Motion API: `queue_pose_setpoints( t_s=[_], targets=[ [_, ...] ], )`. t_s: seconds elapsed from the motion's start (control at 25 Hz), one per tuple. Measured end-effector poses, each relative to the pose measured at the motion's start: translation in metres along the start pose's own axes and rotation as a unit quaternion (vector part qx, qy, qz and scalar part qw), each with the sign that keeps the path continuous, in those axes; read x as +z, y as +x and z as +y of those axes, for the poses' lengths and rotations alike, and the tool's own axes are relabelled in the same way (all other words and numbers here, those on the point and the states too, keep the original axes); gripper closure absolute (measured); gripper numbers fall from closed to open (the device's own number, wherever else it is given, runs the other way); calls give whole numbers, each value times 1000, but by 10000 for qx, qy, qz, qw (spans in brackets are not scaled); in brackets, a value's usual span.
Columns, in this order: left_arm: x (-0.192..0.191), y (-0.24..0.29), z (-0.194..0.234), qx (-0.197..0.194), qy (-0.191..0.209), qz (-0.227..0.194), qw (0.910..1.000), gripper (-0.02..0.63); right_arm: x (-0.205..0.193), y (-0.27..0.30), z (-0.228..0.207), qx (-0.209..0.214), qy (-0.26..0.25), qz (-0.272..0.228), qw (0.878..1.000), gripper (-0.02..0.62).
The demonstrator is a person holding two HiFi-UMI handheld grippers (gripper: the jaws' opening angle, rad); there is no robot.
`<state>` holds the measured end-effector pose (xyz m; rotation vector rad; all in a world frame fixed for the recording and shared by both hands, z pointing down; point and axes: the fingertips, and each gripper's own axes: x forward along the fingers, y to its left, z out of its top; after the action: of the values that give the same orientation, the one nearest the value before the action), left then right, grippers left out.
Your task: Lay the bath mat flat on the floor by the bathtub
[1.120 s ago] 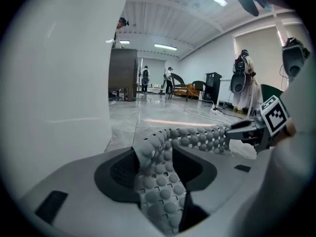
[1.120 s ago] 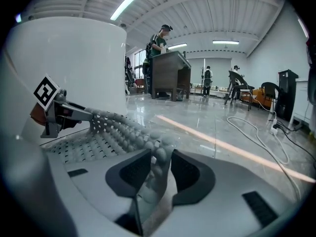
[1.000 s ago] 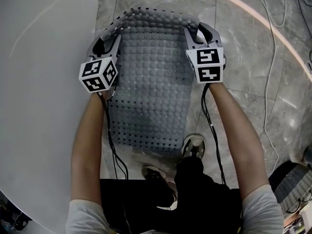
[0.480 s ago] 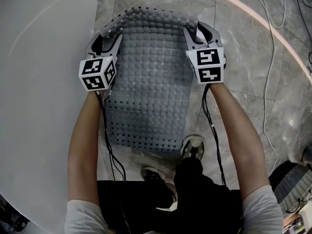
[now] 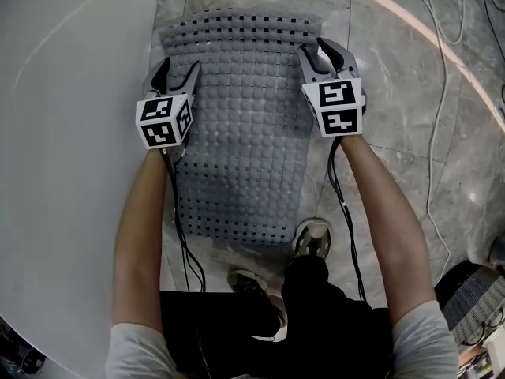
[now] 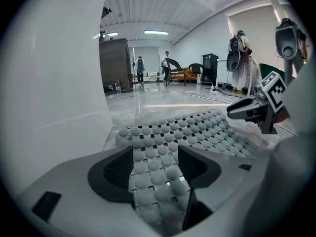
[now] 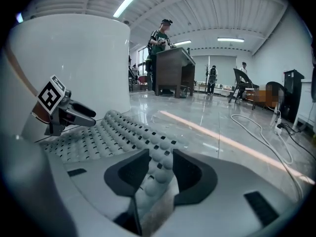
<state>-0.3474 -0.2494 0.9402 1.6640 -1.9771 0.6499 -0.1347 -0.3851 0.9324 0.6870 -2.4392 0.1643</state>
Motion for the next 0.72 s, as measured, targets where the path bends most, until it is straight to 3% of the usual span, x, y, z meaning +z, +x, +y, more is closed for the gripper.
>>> queue_pose_setpoints(
  t_s=[0.72],
  targets=[
    [-27,-4,-32,-262,-49,318,9991,339,-15,-10,32,323,-196,75,9993,454]
  ],
)
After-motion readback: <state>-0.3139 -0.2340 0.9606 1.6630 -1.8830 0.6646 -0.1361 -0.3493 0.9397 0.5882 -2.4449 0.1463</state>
